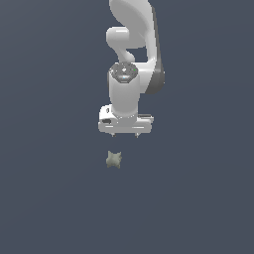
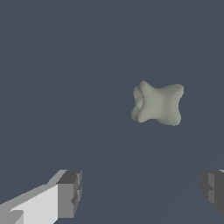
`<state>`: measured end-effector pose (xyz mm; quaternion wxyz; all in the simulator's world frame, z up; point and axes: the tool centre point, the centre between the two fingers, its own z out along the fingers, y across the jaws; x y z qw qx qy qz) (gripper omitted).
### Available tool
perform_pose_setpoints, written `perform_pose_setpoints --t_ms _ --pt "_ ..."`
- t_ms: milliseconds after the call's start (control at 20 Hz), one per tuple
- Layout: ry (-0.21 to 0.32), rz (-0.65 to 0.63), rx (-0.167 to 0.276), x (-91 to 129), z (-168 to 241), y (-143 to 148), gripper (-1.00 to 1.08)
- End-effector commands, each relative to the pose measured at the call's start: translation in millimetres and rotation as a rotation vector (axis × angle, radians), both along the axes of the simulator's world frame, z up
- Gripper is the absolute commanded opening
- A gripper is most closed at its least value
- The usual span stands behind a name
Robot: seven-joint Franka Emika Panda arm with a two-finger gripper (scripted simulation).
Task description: Pick up the object and move it to a goal position.
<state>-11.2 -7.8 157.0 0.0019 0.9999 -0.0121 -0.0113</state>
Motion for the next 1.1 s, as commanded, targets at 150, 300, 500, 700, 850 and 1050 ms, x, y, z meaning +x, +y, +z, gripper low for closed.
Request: perform_pose_setpoints --t_ms 150,300,500,700,850,1050 --pt "-0.001 0.013 -0.002 1.0 2.2 2.4 1.0" --pt "-0.004 0.049 -0.006 3.6 8.3 9.0 1.0" --pt "-0.006 0.07 -0.009 4.8 12.2 13.0 1.0" --pt "-0.006 0.062 -0.008 6.3 9.6 10.8 1.0" --pt "-0.007 0.051 -0.006 10.7 4.6 6.5 1.0" --pt "-0.01 0.025 -0.003 20.3 -7.5 -3.5 1.0"
